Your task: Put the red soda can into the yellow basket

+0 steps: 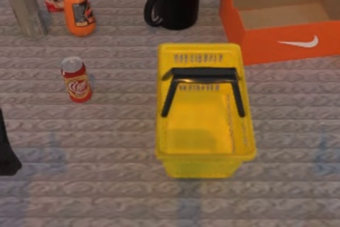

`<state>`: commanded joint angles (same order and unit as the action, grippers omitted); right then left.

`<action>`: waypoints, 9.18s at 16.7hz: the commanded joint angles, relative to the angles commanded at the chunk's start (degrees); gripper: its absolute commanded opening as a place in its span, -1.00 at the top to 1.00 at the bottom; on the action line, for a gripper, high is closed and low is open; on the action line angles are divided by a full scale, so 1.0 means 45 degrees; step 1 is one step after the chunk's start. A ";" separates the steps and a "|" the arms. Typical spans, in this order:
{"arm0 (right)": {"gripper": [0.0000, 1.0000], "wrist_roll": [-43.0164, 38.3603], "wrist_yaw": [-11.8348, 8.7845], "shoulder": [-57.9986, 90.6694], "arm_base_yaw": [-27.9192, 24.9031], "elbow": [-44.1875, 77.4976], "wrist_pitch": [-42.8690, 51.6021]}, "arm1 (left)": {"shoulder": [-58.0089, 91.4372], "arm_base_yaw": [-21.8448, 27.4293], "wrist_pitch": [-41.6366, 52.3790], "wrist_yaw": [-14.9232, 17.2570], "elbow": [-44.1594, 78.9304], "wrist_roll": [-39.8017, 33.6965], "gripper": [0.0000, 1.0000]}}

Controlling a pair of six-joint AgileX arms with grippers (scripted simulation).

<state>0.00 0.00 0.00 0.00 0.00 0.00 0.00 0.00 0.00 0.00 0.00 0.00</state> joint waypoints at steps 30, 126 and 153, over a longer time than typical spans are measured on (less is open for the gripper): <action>-1.00 0.0000 0.0000 0.0000 0.0000 0.0000 0.0000 | 2.8063 0.2606 1.6279 0.0047 2.4615 0.7655 -1.00; -1.00 0.0000 0.0000 0.0000 0.0000 0.0000 0.0000 | 2.8999 0.3848 -1.3129 1.6132 1.5373 0.0524 -0.06; -1.00 0.4162 0.0012 0.7771 -0.2696 0.7651 0.6091 | 2.1475 0.2477 -0.9492 1.1522 1.1850 -0.0556 -1.00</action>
<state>18.73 0.05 34.97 -12.13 34.43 27.41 96.64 11.15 -42.71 51.85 53.32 -2.50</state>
